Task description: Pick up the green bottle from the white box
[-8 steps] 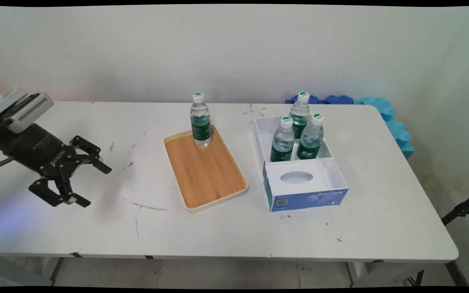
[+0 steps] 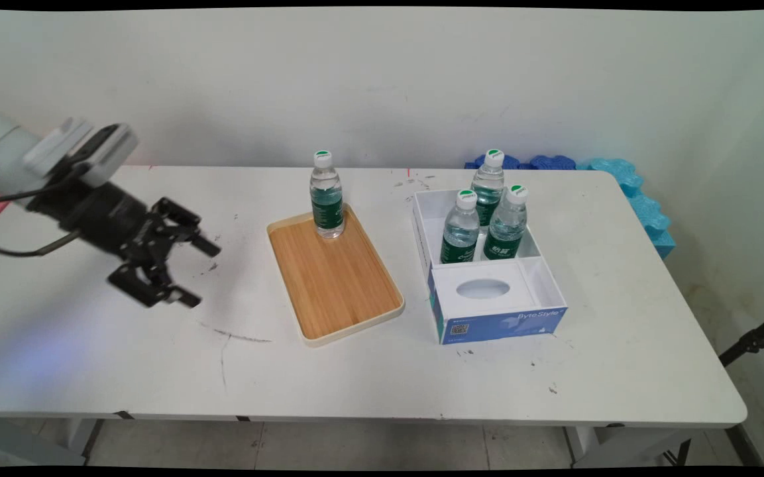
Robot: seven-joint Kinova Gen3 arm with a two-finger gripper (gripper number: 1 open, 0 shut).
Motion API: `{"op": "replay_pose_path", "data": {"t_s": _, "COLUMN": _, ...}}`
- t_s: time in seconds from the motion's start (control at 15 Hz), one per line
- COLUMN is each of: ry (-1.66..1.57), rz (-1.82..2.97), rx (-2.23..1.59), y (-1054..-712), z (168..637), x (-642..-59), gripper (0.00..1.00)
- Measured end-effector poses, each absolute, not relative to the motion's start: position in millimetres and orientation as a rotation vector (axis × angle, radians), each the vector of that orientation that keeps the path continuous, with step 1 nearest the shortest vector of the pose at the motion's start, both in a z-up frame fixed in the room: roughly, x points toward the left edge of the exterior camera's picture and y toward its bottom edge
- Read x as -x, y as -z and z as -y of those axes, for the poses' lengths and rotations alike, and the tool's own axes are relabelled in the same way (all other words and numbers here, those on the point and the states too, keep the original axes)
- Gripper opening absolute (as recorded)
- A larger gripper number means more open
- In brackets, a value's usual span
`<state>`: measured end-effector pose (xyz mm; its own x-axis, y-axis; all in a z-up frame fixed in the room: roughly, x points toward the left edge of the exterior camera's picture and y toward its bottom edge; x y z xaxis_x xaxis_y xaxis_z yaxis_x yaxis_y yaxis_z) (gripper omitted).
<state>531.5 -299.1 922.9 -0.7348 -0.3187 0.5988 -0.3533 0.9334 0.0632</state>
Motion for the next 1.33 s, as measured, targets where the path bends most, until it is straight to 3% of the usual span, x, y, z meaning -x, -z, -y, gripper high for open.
{"op": "replay_pose_path", "data": {"t_s": 0.67, "ry": -0.226, "rz": 2.378, "rx": -0.628, "y": -952, "z": 380, "x": -430, "gripper": 1.0}}
{"op": "replay_pose_path", "data": {"t_s": 1.33, "ry": -0.267, "rz": 2.282, "rx": -0.697, "y": -930, "z": 433, "x": -329, "gripper": 1.0}}
